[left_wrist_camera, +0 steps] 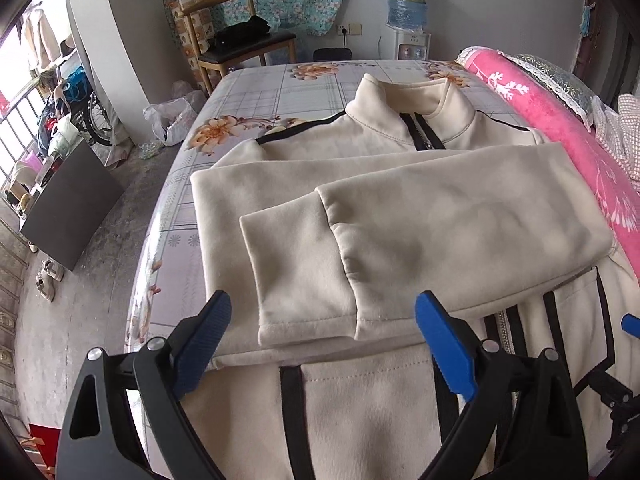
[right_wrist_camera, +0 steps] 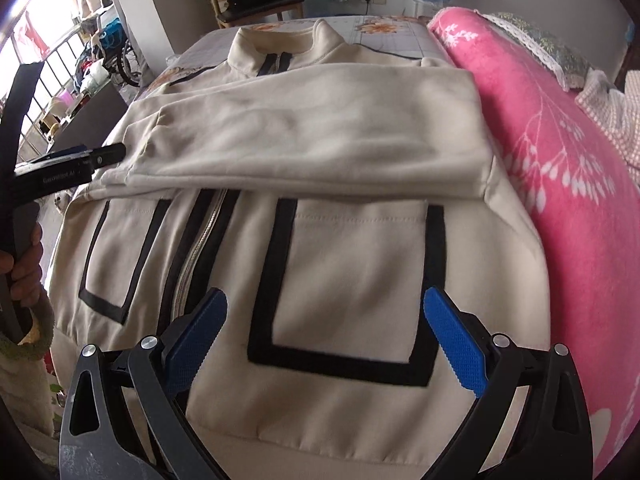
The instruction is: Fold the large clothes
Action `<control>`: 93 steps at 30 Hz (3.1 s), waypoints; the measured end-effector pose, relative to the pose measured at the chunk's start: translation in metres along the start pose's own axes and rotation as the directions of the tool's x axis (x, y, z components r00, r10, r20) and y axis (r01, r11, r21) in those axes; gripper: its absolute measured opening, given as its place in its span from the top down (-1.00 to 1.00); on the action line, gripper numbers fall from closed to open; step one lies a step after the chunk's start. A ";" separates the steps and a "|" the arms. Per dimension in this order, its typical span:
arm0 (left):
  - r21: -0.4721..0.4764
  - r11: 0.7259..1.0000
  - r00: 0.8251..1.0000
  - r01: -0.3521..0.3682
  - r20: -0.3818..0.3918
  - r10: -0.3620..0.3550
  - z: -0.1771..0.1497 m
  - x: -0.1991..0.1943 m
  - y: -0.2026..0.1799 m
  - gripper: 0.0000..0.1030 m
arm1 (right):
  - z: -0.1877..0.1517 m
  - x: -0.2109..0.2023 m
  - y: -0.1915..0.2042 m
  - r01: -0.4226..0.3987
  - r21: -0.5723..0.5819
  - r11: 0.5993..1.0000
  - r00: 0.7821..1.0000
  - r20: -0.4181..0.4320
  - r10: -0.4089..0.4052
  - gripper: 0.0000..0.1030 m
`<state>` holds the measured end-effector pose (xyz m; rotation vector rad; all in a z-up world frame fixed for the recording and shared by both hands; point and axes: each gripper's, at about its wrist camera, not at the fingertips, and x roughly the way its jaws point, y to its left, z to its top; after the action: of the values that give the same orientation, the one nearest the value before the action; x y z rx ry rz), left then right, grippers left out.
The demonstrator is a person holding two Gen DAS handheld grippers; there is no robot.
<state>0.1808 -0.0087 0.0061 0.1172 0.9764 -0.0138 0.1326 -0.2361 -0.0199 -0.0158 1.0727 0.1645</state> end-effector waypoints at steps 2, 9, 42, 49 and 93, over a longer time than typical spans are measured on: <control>-0.001 1.000 1.000 -0.001 0.017 0.001 -0.010 -0.013 0.003 -0.77 | -0.012 -0.002 0.004 0.010 -0.003 1.000 1.000 -0.010 -0.010 -0.84; -0.047 0.999 0.996 0.023 0.087 -0.019 -0.079 -0.056 0.042 -0.77 | -0.046 -0.011 0.011 0.070 0.007 0.998 0.997 -0.012 -0.070 -0.84; -0.405 0.831 0.915 0.382 0.038 -0.402 -0.276 -0.077 0.097 0.21 | -0.174 -0.094 -0.057 -0.067 0.246 0.967 0.991 0.132 0.034 -0.52; -0.408 0.822 0.909 0.398 0.053 -0.414 -0.276 -0.079 0.096 0.41 | -0.185 -0.095 -0.072 -0.094 0.324 0.941 0.990 0.135 0.052 -0.24; -0.502 0.680 0.838 0.534 0.210 -0.503 -0.130 -0.060 0.143 0.90 | -0.037 -0.087 -0.132 -0.312 0.381 0.870 0.923 0.340 0.181 0.95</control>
<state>0.0490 0.1450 -0.0034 -0.6997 0.8958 -0.2640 0.0788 -0.3809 0.0296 0.5373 0.7880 0.1546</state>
